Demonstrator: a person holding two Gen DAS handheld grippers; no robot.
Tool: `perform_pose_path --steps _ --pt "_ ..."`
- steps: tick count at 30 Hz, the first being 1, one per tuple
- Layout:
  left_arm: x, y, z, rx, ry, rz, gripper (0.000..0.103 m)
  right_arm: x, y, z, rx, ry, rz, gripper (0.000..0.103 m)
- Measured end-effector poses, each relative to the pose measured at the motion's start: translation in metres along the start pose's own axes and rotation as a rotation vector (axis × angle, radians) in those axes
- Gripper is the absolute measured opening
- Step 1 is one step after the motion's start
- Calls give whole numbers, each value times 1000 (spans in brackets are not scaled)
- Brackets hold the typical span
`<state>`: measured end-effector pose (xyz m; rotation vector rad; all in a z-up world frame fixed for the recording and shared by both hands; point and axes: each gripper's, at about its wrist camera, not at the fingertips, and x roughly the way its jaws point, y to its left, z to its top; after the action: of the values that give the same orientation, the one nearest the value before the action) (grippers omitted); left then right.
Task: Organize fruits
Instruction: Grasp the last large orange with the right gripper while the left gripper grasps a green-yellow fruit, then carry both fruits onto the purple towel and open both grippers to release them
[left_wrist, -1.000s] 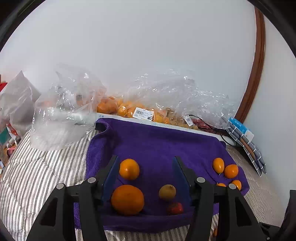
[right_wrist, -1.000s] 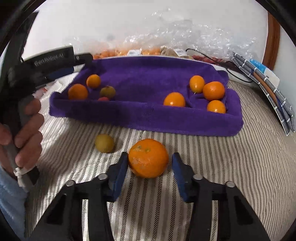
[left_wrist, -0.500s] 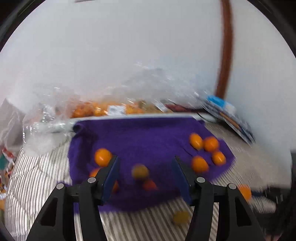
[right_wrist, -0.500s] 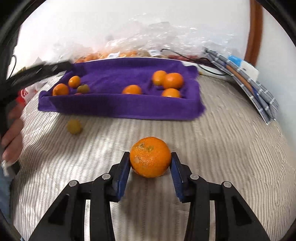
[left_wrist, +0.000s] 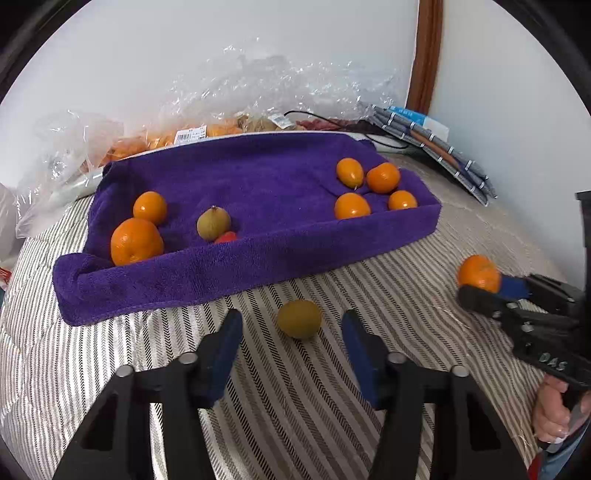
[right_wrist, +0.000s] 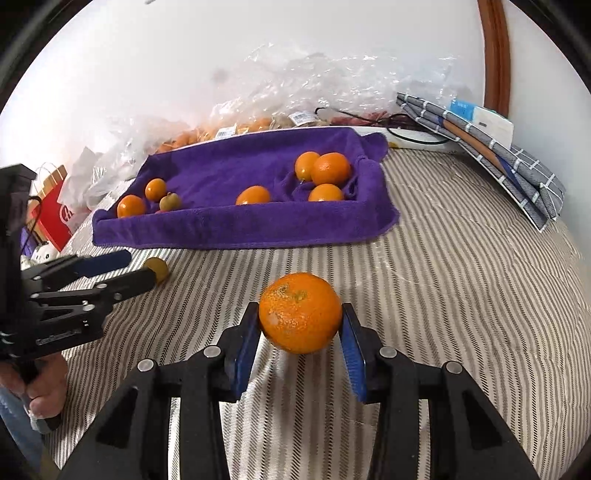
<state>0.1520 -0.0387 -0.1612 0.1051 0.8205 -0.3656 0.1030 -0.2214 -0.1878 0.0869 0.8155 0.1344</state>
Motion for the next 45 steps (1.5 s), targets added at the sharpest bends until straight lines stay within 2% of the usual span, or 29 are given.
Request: perform_pose_path --steps 3,4,7,10,13,16,19,22,27,31,35,39,43,45 --pt "6 2 2 -13 29 -9 27 -5 -11 -2 31 -14 -2 42" --pt "8 2 2 -19 31 -14 26 -6 -14 -3 40 -15 2 42" --pt "7 5 1 -40 22 -54 26 -6 -18 -3 55 -20 16 42" --pt "-1 11 0 -65 -22 -102 25 -7 -15 -3 44 -21 16 42" --pt "-11 21 -3 -122 -80 -153 25 -6 -14 -2 38 -17 3 42" --pt "-17 32 -4 -193 -128 -170 25 -8 -11 -3 23 -26 -1 42" --pt "-18 41 -6 -239 -142 -162 25 -9 -12 -3 25 -32 7 42" --pt "-17 40 -4 -230 -139 -134 25 -10 -13 -3 33 -35 3 42" --pt "-21 40 -2 -217 -143 -40 25 -12 -10 -3 16 -43 5 42" --pt "-37 46 2 -243 -147 -25 25 -11 -4 1 -23 -19 -21 42" --pt "-59 50 12 -223 -173 12 25 -16 0 17 -34 -30 -6 42" --pt "-75 60 24 -238 -200 16 25 -20 5 39 -49 -59 -2 42" --pt "-79 71 38 -232 -201 89 25 -17 9 61 -40 -67 30 42" --pt "-79 78 44 -239 -193 103 25 -14 9 75 -39 -71 41 42"
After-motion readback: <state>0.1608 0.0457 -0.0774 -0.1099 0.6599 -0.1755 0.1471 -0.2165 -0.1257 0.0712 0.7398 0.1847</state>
